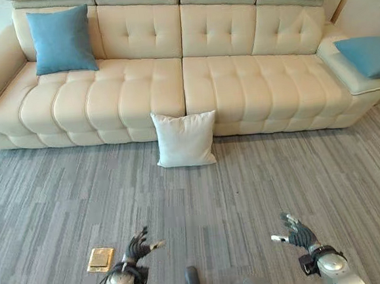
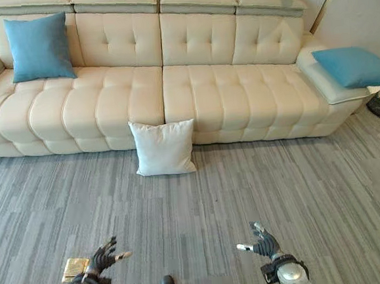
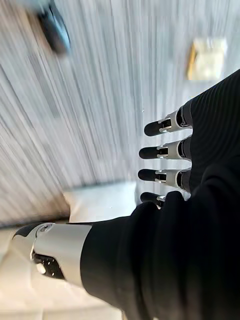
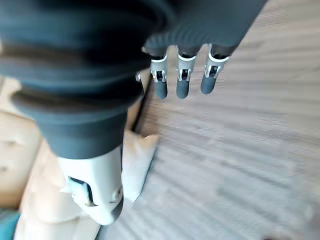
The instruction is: Pick up all the scattered cushions and arrange them neatly on the sofa.
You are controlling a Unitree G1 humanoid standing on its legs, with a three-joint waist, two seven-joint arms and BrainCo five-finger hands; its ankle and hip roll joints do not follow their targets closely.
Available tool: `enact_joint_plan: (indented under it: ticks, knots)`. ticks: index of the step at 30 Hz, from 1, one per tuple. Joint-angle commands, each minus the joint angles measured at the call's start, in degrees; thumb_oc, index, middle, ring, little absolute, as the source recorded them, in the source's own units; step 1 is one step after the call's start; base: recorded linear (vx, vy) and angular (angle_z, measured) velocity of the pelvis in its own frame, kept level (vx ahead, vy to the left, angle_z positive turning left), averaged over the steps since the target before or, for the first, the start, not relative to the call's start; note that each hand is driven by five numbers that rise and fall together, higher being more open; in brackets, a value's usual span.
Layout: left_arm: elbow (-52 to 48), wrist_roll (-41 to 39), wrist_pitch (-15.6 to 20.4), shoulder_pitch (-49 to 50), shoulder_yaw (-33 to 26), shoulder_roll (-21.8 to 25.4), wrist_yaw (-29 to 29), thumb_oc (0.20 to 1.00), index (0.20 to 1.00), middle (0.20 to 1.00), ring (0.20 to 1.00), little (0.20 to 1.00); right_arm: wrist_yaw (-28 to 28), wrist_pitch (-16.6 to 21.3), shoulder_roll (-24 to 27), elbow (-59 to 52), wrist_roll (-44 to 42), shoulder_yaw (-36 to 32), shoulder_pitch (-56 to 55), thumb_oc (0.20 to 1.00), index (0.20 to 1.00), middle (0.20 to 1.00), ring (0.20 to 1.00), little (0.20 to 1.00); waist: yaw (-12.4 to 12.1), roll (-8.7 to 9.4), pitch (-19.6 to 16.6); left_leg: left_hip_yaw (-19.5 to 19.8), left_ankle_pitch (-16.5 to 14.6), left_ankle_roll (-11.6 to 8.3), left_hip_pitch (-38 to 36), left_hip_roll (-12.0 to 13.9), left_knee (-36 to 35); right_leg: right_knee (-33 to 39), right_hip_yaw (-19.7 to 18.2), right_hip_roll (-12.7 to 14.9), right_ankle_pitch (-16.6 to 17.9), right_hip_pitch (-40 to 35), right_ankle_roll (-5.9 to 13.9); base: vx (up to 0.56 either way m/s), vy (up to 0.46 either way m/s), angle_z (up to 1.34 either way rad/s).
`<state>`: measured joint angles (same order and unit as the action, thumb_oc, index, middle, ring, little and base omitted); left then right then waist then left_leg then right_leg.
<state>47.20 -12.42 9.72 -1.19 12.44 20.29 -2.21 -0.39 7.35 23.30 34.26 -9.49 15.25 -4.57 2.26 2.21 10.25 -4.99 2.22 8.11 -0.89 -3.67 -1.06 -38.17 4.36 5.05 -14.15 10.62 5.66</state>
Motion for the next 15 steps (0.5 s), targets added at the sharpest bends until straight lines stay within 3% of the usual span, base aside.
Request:
enact_joint_plan:
  ticks: [1,3,4,5,7,10,11,12,13,14,15]
  knots:
    - [-2.6,-0.6,1.2,1.7,-1.2,2.5,-0.7,1.0,1.0,1.0,1.0,1.0,-0.5,1.9,1.0,-0.8,0.1,-1.4,3.7,1.0,1.0,1.0,1.0,1.0,0.8,1.52,2.0,-2.6,-8.3,-6.34,-2.6,2.2,3.8,17.3,2.1,0.7,14.9,-0.8,1.94,0.47,0.015,0.4]
    - [-1.8,-0.7,1.1,1.2,-1.2,1.6,-0.9,1.0,1.0,1.0,1.0,1.0,-0.4,1.7,1.0,0.2,-0.5,-1.4,3.4,1.0,1.0,1.0,1.0,1.0,2.9,2.13,2.6,-0.4,-10.3,-7.37,-8.0,1.4,1.1,29.5,4.1,-1.7,15.8,3.1,2.93,0.51,-0.047,0.39]
    - [-1.8,-0.7,1.1,1.2,-1.2,1.6,-0.9,1.0,1.0,1.0,1.0,1.0,-0.4,1.7,1.0,0.2,-0.5,-1.4,3.4,1.0,1.0,1.0,1.0,1.0,2.9,1.99,2.7,-0.3,-10.4,-7.41,-8.2,1.5,1.1,29.8,4.2,-1.8,15.9,2.8,2.91,0.66,-0.088,0.66]
    - [-1.1,0.0,1.4,1.2,-1.6,1.1,-0.8,1.0,1.0,1.0,1.0,1.0,-0.3,1.6,1.2,0.7,-0.3,-1.5,2.5,1.0,1.0,1.0,1.0,1.0,3.7,2.45,2.9,0.5,-11.5,-8.19,-10.0,1.1,1.2,34.5,5.0,-2.4,17.4,4.4,3.6,0.48,-0.085,0.62]
    - [-1.3,0.5,1.5,2.0,-1.5,1.1,-0.4,1.0,1.0,1.0,1.0,1.0,0.0,1.5,1.5,0.8,-0.2,-1.9,1.5,1.0,1.0,1.0,1.0,1.0,4.2,2.29,2.5,1.6,-12.0,-9.06,-12.0,1.0,1.9,35.0,7.7,-2.0,18.5,5.1,3.39,0.47,-0.106,0.53]
    - [-1.6,0.8,1.6,3.1,-1.2,0.8,0.4,1.0,1.0,1.0,1.0,1.0,0.3,1.5,1.8,0.5,-0.5,-2.4,0.1,1.0,1.0,1.0,1.0,1.0,4.9,1.93,1.5,3.4,-11.7,-10.24,-12.9,1.2,4.2,35.1,6.2,-2.1,19.2,3.3,2.15,0.41,-0.155,0.65]
    - [-1.3,1.1,1.5,3.4,-0.9,0.7,0.6,1.0,1.0,1.0,1.0,1.0,0.5,1.6,2.1,0.0,-0.6,-2.9,-0.6,1.0,1.0,1.0,1.0,1.0,5.2,1.67,1.1,4.1,-10.8,-11.24,-12.6,1.6,6.5,34.6,5.0,-2.5,19.3,2.4,1.37,0.38,-0.193,0.79]
    - [-1.1,0.9,1.5,3.6,-0.8,0.5,0.9,1.0,1.0,1.0,1.0,1.0,0.2,2.0,2.8,-0.6,-0.6,-3.5,-0.9,1.0,1.0,1.0,1.0,1.0,5.2,0.84,1.1,3.7,-5.6,-14.12,-10.6,3.1,13.8,34.6,5.0,-2.7,18.7,-0.1,0.13,0.39,-0.193,0.8]
    - [-1.1,0.9,1.5,3.6,-0.8,0.5,0.9,1.0,1.0,1.0,1.0,1.0,0.2,2.0,2.9,-0.6,-0.6,-3.5,-0.9,1.0,1.0,1.0,1.0,1.0,5.3,0.81,1.1,3.8,-5.7,-14.14,-10.5,3.1,14.0,34.6,5.1,-2.7,18.8,-0.1,0.11,0.48,-0.246,0.69]
    - [-0.7,0.7,1.4,3.7,-0.7,0.5,0.9,1.0,1.0,1.0,1.0,1.0,-0.1,2.4,3.9,-1.7,-0.8,-3.2,-0.7,1.0,1.0,1.0,1.0,1.0,5.0,0.8,1.4,2.8,-0.1,-15.77,-6.3,4.8,24.3,34.7,3.8,-3.7,16.9,-2.8,-2.16,0.22,-0.127,0.43]
    - [-0.7,0.7,1.4,3.7,-0.7,0.5,0.9,1.0,1.0,1.0,1.0,1.0,-0.1,2.4,3.9,-1.7,-0.8,-3.2,-0.7,1.0,1.0,1.0,1.0,1.0,5.1,0.97,1.2,2.9,0.1,-15.74,-6.1,4.6,24.2,34.7,3.8,-3.5,17.0,-2.7,-2.13,0.34,-0.181,0.1]
